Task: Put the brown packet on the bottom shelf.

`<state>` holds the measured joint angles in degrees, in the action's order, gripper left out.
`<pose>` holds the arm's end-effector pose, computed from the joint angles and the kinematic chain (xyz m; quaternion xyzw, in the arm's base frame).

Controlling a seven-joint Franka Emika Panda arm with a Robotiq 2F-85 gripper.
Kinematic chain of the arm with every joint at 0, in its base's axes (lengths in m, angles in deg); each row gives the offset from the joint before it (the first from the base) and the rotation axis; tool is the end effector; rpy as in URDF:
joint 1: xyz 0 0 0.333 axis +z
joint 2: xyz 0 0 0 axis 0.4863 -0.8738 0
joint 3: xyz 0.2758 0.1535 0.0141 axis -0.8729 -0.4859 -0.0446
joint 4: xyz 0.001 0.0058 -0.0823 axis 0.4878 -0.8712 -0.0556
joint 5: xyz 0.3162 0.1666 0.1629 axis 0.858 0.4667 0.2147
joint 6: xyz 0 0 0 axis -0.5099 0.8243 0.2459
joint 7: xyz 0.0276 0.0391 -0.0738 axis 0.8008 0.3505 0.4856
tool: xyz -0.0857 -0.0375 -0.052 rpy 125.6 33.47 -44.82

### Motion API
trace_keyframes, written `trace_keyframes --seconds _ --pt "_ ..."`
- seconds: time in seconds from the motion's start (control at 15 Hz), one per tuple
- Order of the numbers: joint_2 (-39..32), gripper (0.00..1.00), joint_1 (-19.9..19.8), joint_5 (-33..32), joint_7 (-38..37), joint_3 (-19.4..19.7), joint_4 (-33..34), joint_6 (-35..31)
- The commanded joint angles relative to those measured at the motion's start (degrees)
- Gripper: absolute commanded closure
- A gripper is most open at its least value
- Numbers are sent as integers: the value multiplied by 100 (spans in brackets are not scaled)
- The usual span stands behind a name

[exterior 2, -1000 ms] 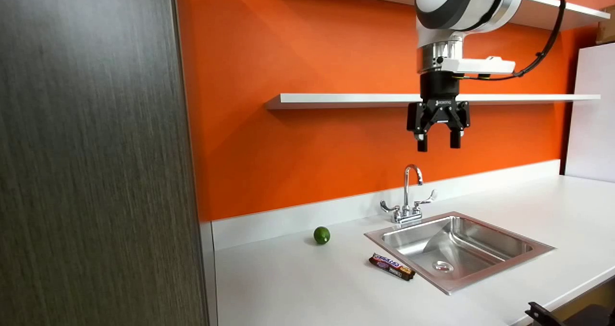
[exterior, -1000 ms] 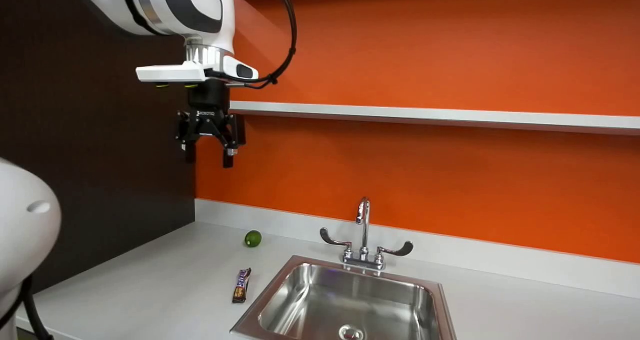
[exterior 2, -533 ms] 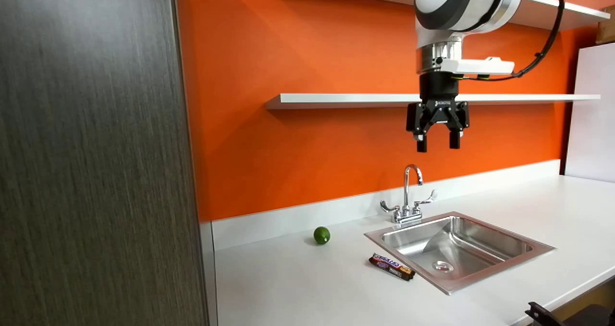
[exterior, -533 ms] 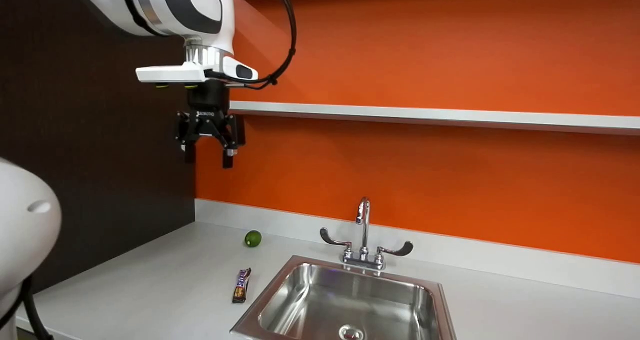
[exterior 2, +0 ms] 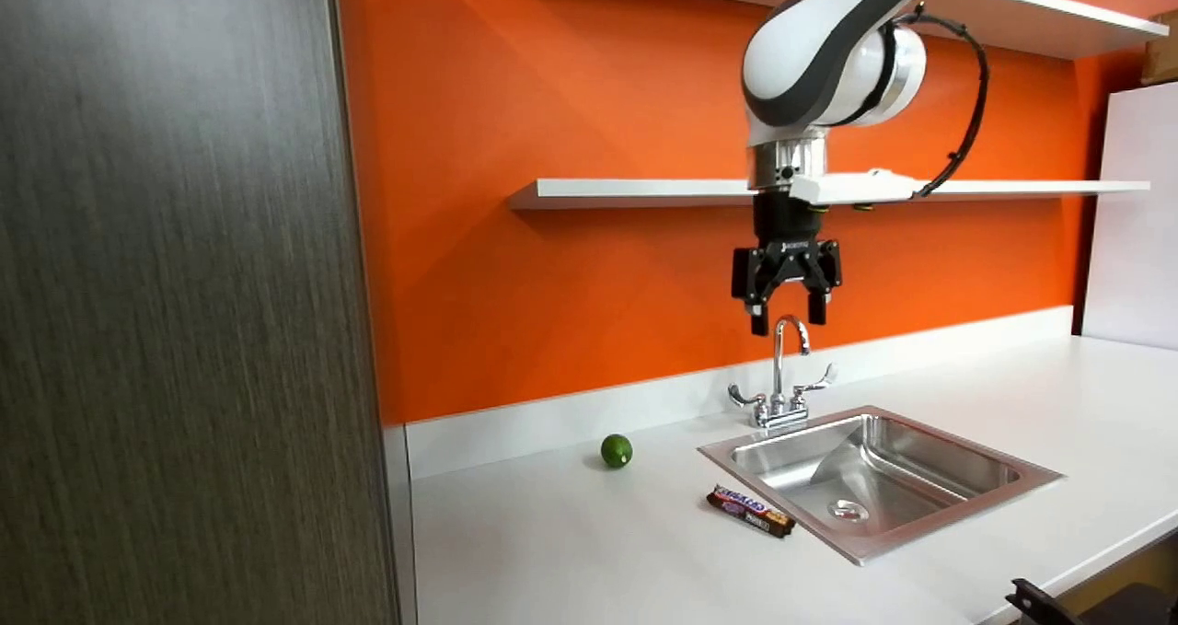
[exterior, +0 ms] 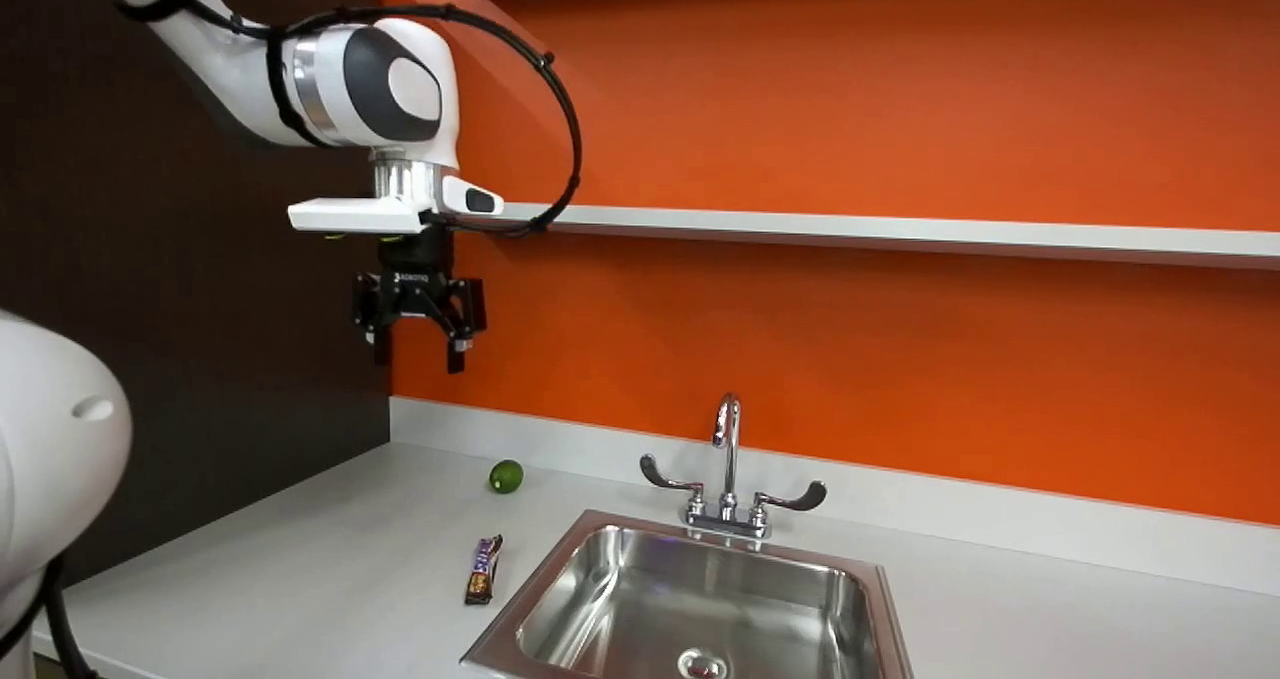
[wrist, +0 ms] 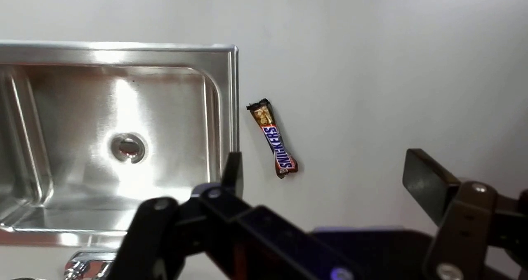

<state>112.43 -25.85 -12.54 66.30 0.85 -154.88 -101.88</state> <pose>0.3996 0.0380 0.4249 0.9988 0.0439 -0.0070 0.0183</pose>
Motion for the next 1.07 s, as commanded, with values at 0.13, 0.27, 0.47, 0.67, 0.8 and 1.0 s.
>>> trace_keyframes --seconds 0.13,0.27,0.47,0.67,0.8,1.0 --pt "-1207 0 -85 -32 -63 -1 199 -954" --pt "-1588 0 -102 -16 27 46 281 -1255" --pt "-2085 0 -109 -8 215 121 422 -1636" --pt "-2527 0 -106 93 626 183 588 -1885" --pt "-2792 0 -131 108 914 206 690 -2010" --pt "-3189 0 -188 104 1154 220 849 -2157"
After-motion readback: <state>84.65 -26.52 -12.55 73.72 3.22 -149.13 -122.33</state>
